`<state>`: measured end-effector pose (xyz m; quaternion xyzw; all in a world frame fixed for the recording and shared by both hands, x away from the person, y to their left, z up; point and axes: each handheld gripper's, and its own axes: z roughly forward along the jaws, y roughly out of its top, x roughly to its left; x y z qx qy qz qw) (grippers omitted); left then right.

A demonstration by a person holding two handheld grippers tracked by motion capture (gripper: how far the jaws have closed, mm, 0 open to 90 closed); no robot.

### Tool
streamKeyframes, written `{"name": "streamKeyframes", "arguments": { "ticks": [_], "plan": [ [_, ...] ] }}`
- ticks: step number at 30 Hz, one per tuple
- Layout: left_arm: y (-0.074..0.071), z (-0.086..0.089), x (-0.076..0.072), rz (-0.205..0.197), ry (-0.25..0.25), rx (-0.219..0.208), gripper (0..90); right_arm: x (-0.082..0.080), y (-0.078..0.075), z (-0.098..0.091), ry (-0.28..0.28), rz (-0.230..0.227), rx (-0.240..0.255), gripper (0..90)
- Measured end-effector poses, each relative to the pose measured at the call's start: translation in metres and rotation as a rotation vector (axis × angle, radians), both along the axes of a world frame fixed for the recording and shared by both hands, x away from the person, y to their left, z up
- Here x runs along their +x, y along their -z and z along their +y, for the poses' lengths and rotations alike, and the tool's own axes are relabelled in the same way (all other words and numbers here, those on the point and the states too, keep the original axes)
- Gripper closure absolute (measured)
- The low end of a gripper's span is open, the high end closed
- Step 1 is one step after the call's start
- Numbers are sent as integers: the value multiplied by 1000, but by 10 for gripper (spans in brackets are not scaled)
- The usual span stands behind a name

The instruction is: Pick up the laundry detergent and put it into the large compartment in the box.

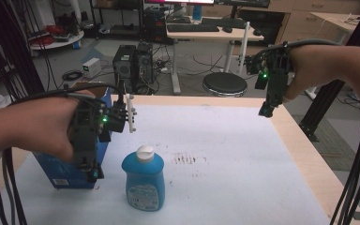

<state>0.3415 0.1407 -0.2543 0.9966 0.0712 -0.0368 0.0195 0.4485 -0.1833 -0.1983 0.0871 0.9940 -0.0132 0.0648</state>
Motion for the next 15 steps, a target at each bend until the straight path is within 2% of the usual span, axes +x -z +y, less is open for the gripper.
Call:
{"name": "streamKeyframes", "arguments": {
  "ticks": [2,3,4,5,10,15],
  "plan": [
    [-1,0,0,0,3,0,24,-2,0,1,0,-3,0,22],
    [-2,-1,-1,-27,15,-1,24,-4,1,2,-8,0,4,22],
    [-2,-1,-1,-27,15,-1,24,-4,1,2,-8,0,4,22],
    [-4,-3,-2,-49,28,-2,24,-5,1,2,-9,3,-12,22],
    [-8,-7,-2,-58,57,-33,24,-7,1,1,-4,-2,-4,22],
    [-10,-9,-1,-62,57,-65,24,-8,1,1,-3,-3,-6,22]
  ]
}}
